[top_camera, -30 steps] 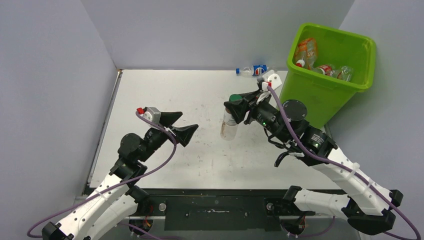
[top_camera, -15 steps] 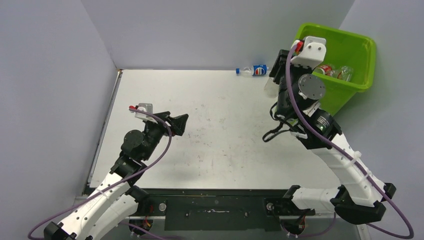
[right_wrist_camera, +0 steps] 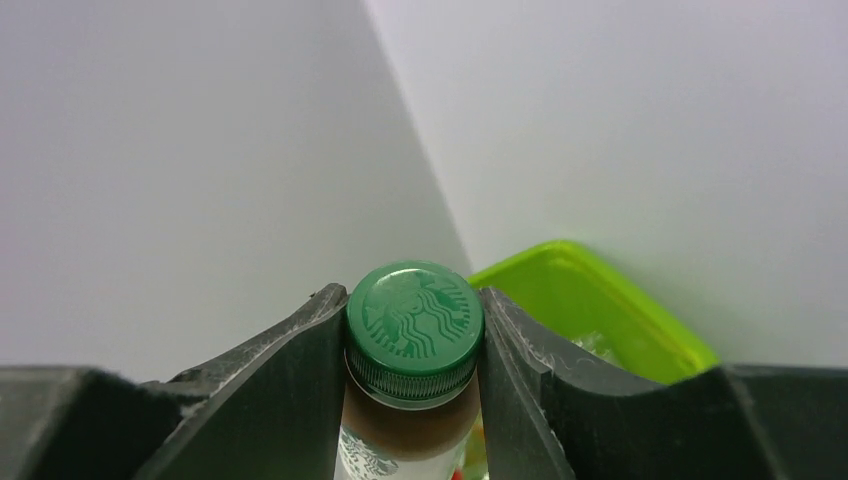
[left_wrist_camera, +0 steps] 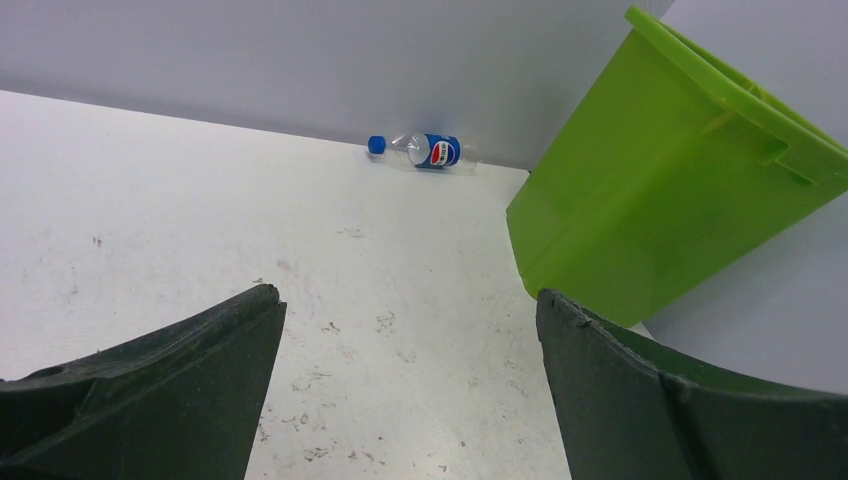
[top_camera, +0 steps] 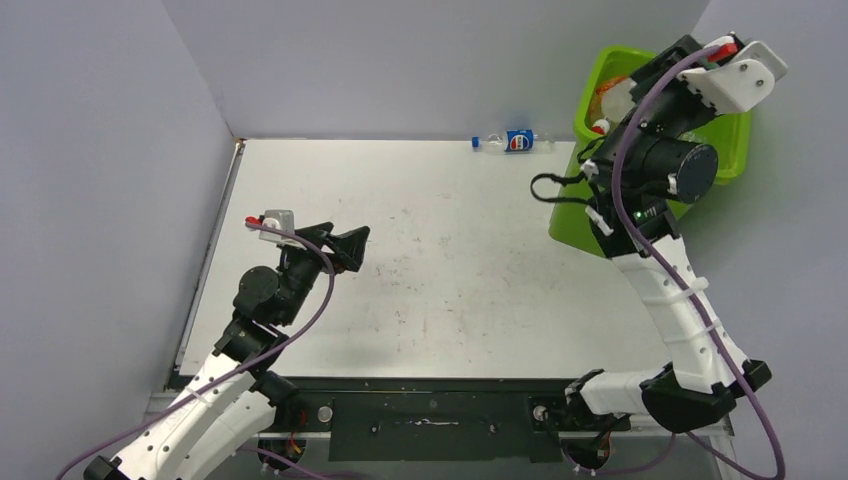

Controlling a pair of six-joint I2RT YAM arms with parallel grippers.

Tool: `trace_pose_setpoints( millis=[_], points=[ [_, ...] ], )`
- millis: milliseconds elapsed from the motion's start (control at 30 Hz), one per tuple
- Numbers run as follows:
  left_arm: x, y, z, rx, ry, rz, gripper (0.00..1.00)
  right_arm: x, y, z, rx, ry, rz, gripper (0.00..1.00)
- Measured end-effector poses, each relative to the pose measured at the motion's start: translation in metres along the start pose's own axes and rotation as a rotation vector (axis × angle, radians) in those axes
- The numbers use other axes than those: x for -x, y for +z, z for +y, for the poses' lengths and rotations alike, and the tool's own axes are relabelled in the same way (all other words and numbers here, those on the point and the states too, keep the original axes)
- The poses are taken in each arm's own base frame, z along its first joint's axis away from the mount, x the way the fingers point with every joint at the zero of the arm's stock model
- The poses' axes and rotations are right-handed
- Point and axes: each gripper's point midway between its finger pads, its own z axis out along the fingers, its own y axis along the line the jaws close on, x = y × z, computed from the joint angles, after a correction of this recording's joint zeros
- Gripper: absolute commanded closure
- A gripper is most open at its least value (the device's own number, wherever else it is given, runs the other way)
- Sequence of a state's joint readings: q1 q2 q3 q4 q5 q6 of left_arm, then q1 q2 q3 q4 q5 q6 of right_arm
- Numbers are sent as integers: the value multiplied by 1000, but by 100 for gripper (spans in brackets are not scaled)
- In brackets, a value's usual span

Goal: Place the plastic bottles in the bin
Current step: Place the plastic bottle in the trash bin.

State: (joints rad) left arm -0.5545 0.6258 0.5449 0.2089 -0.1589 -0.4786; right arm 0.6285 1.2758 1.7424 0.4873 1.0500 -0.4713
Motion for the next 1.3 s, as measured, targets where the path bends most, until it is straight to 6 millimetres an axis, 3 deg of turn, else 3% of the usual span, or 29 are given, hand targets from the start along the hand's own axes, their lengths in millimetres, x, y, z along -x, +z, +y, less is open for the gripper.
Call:
trace_pose_setpoints(
  millis=[67, 167, 300, 433, 633, 900, 967, 1067, 1100, 1167, 1300],
  points=[
    [1, 0, 0, 1, -3, -4, 4, 3, 23, -18, -102, 7, -61, 95],
    [1, 0, 1, 5, -7, -2, 4, -12, 59, -35, -224, -4, -110, 95],
    [2, -1, 1, 10, -9, -7, 4, -62, 106, -49, -335, -33, -106, 95],
    [1, 1, 1, 9, -25, -6, 4, -123, 138, -60, -397, -46, -45, 95],
    [-3, 5, 5, 22, -38, 8, 4, -186, 157, -55, -425, -81, 33, 95],
    [-3, 4, 4, 17, -34, 6, 4, -223, 160, -56, -452, -142, 103, 93],
    [-5, 5, 3, 16, -32, 13, 4, -226, 158, -59, -461, -149, 112, 78],
    [-7, 5, 2, 10, -29, 19, 4, -227, 160, -64, -470, -147, 114, 27],
    [-7, 5, 1, 8, -29, 20, 4, -228, 161, -66, -471, -151, 120, 17],
    [-7, 5, 1, 7, -29, 21, 4, -233, 162, -68, -461, -159, 137, 8],
    [-7, 5, 1, 8, -29, 21, 4, -240, 162, -65, -423, -186, 176, 0]
  ],
)
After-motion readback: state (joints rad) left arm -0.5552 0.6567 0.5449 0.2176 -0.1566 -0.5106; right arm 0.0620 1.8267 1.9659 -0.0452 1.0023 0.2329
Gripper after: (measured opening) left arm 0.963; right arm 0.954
